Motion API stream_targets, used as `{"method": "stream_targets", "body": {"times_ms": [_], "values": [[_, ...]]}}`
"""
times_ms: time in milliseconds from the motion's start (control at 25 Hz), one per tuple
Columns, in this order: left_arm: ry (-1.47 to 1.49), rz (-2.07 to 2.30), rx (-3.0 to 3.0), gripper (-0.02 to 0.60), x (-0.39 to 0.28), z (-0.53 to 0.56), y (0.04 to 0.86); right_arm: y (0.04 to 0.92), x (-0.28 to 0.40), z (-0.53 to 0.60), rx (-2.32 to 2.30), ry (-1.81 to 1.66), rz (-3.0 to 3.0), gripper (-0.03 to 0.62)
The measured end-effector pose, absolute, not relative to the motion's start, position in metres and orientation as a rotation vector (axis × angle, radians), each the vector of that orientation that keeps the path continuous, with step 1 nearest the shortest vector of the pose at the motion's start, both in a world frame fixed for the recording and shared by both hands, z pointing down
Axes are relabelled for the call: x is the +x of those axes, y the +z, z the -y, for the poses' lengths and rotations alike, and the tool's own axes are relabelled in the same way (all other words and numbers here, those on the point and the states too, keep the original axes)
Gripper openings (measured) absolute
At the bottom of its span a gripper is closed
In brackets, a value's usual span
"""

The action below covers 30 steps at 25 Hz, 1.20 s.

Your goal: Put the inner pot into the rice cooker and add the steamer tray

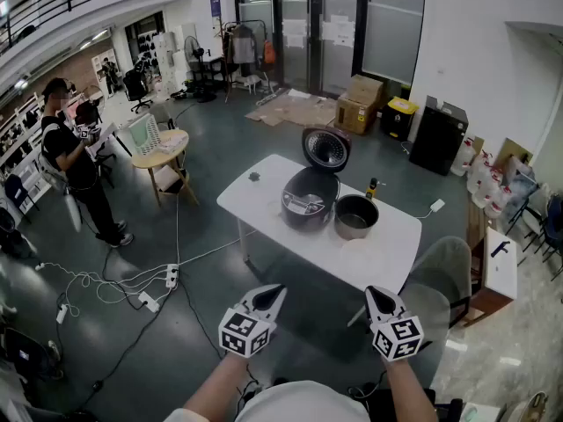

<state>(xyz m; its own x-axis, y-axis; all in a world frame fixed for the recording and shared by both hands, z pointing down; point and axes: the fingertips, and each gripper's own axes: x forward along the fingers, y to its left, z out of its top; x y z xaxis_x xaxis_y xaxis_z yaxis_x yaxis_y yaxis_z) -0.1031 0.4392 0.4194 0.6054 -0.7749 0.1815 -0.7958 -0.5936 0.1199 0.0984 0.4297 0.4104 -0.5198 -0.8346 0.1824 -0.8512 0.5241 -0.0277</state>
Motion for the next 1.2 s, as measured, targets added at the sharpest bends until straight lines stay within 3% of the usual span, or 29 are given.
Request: {"method": "stream_targets", "body": {"times_ms": [840,1200], "values": [[0.156,1.271,2.618,0.015,-0.095,-0.416,0.428,0.415,0.100,-0.410,1.471,0.205,2.628,0.014],[0.125,1.265,2.604,0.085,-0.109,-0.403,0.433,0.418,0.091,-0.402,1.487,0.217,2.597,0.101]]}}
